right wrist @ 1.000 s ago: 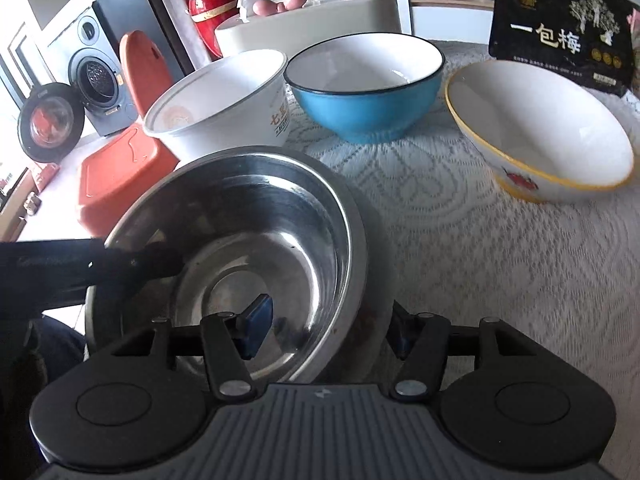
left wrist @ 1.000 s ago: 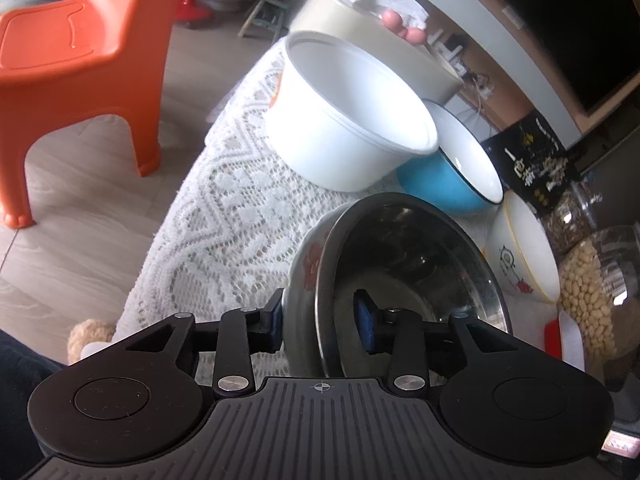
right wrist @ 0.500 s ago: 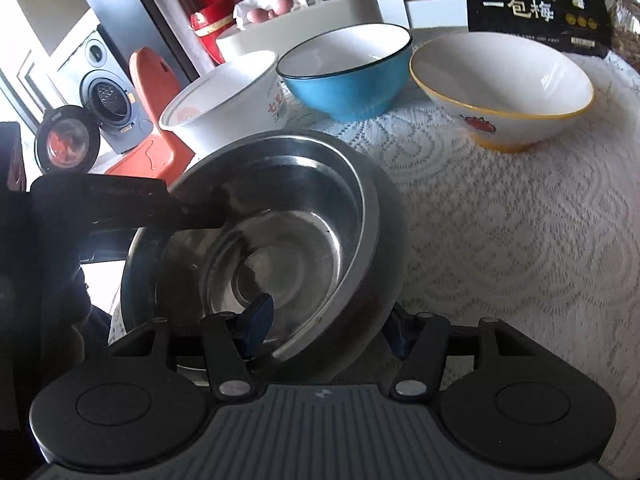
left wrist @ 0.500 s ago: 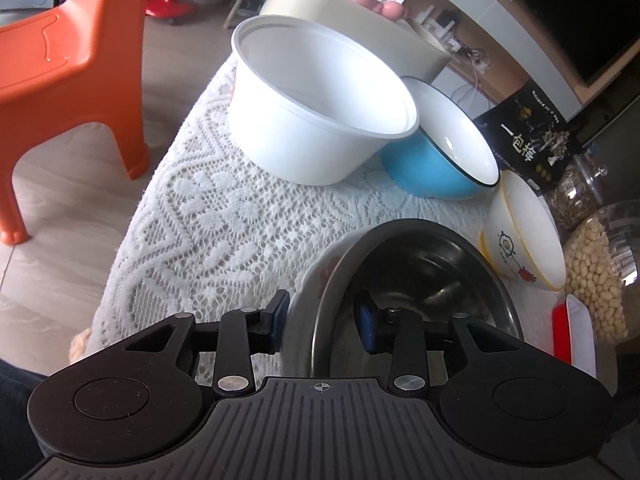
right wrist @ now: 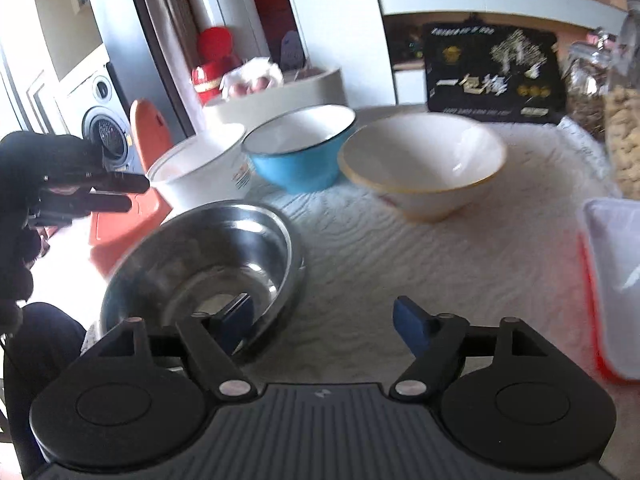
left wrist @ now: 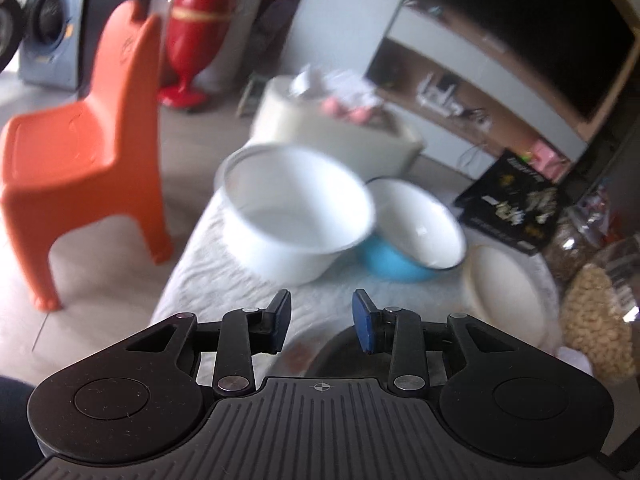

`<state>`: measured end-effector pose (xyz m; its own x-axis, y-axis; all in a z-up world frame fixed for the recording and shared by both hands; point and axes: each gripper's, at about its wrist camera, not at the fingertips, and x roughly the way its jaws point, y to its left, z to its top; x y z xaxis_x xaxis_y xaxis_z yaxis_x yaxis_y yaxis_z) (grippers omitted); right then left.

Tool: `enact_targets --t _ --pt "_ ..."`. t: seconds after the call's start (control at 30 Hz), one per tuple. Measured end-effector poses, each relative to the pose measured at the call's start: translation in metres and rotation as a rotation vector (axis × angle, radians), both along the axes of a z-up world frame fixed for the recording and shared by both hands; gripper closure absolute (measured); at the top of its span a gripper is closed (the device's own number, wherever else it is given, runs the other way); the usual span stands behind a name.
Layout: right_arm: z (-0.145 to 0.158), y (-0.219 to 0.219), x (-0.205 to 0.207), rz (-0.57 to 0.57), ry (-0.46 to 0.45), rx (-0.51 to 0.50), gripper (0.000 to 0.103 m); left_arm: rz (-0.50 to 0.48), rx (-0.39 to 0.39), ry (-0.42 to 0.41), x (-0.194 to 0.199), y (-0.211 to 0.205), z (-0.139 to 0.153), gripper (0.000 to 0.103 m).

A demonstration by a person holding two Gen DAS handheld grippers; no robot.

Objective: Organize plates and bowls

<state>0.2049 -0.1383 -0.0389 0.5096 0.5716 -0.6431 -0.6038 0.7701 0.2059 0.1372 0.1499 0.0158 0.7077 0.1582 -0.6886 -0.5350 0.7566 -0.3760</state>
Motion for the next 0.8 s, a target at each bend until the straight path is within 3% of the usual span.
enact_targets --t 0.1,0.2,0.27,0.43,0.53,0.63,0.8 --pt "0.01 -0.019 0.005 -0.05 -0.087 -0.035 0.026 -0.054 0.012 -0.038 0.015 -0.021 0.009 0.066" --pt "0.017 -0.037 0.02 -0.081 -0.08 -0.027 0.026 -0.143 -0.047 -0.068 0.033 -0.038 0.008 0.066" --pt "0.015 -0.044 0.028 -0.105 -0.061 -0.019 0.025 -0.177 -0.032 -0.054 0.039 -0.048 0.008 0.067" --pt "-0.002 -0.04 0.034 -0.116 0.036 0.011 0.021 -0.096 0.091 0.01 0.02 -0.041 0.008 0.067" --pt "-0.003 -0.023 0.022 -0.029 0.075 0.042 0.02 -0.031 0.131 0.067 0.001 -0.021 0.001 0.068" --pt "-0.001 -0.003 0.014 0.068 0.101 0.07 0.02 0.013 0.061 0.094 -0.016 -0.002 -0.015 0.068" --pt "-0.012 0.032 0.017 0.066 0.165 0.028 0.025 0.023 -0.047 0.084 -0.028 0.014 -0.037 0.065"
